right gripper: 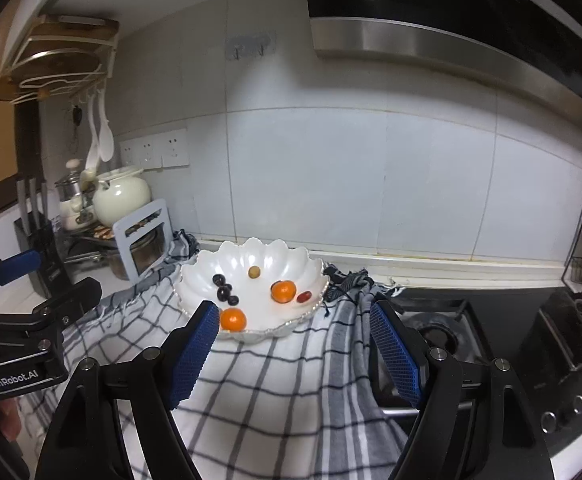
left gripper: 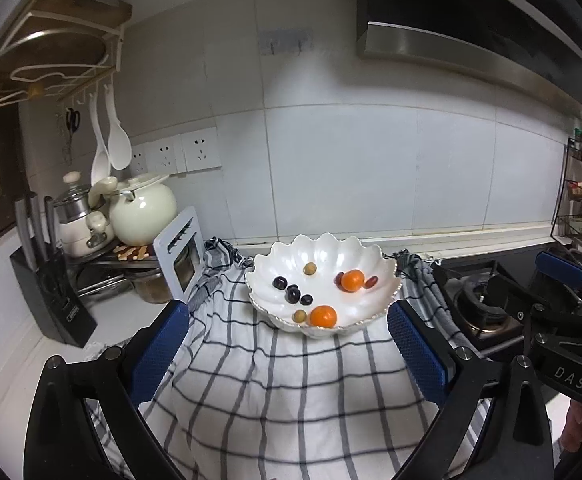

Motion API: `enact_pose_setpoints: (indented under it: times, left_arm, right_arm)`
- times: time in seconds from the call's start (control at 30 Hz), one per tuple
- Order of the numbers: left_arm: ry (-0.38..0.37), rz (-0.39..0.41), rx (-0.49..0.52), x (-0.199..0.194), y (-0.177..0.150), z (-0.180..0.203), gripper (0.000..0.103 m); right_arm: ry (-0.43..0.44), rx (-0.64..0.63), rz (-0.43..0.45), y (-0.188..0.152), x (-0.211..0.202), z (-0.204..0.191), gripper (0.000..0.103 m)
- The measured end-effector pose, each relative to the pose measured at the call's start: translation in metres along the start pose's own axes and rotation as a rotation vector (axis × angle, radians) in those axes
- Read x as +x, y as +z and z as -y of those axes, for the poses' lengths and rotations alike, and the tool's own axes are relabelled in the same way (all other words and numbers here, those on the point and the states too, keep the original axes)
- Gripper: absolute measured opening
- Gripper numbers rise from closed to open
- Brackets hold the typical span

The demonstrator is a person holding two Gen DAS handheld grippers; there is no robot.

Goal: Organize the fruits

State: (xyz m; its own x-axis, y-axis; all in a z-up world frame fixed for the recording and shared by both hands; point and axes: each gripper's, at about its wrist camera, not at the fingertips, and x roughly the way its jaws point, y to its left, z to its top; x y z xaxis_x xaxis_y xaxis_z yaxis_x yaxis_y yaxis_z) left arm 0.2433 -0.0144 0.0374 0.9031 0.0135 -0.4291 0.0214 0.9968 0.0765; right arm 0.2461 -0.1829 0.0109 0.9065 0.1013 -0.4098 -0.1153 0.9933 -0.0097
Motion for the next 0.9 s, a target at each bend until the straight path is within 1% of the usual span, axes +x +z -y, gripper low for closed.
enact_pose_setpoints:
  times: [0.37, 0.5, 0.9]
  left_arm:
    - [0.008, 0.048, -0.003, -0.078, -0.025, 0.008, 0.103]
    - [0.014, 0.06, 0.0, -0.104, -0.034, 0.009, 0.103]
    - [0.003, 0.063, -0.012, -0.151, -0.056, 0.008, 0.103]
  right_arm:
    - [0.007, -0.016, 0.04, -0.023, -0.077, -0.009, 0.079]
    - [0.012, -0.016, 0.047, -0.03, -0.098, -0.011, 0.079]
    - [0.023, -0.013, 0.047, -0.052, -0.146, -0.016, 0.079]
